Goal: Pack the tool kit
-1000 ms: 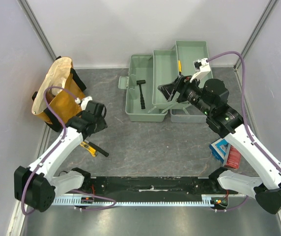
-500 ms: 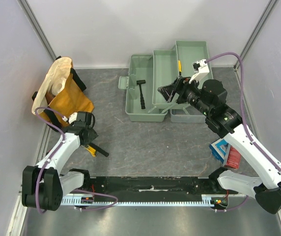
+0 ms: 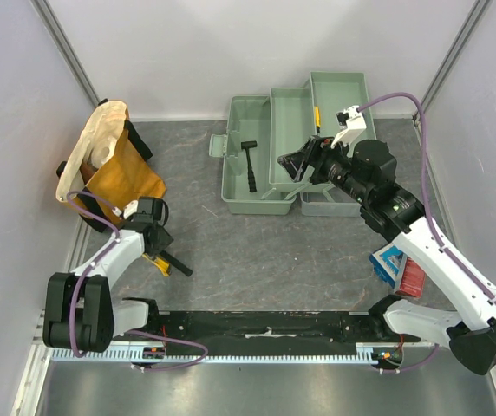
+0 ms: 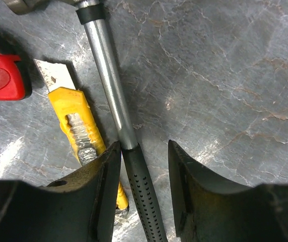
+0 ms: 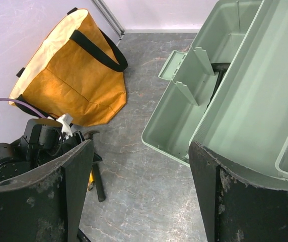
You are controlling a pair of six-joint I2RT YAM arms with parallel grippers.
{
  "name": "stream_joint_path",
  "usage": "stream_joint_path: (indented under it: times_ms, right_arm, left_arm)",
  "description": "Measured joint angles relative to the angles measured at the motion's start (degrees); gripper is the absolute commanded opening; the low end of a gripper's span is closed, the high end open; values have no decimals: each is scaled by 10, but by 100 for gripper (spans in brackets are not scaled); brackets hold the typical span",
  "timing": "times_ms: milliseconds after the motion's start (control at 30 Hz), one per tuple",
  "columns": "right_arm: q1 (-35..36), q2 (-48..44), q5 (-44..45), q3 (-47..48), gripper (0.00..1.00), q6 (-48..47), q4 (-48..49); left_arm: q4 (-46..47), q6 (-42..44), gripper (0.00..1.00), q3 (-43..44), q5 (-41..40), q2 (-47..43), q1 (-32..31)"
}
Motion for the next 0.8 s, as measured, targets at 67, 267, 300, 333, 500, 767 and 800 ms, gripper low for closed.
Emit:
stream_joint_path:
  times_ms: [67, 267, 300, 333, 500, 767, 800]
  right_arm:
    - [0, 2, 1, 0, 83, -1, -2]
    - [0, 4, 6, 0, 83, -4, -4]
    - [0, 5, 6, 0, 83, -4, -5]
    - [0, 5, 7, 0, 83, -4, -6]
    - [0, 6, 9, 0, 83, -3, -13]
    - [0, 15, 9, 0, 83, -2, -17]
    - [0, 17, 9, 0, 83, -1, -17]
  left_arm:
    - [10, 0, 45, -6, 2, 7, 0]
    - [39, 0, 24, -11, 1, 16, 0]
    - [44, 0, 14, -11, 1, 18, 0]
    - [50, -1, 2, -11, 2, 20, 0]
    - [67, -10, 2, -11, 12, 20, 0]
    - [21, -10, 2, -10, 29, -36, -5]
    - [15, -10, 2, -8, 31, -45, -8]
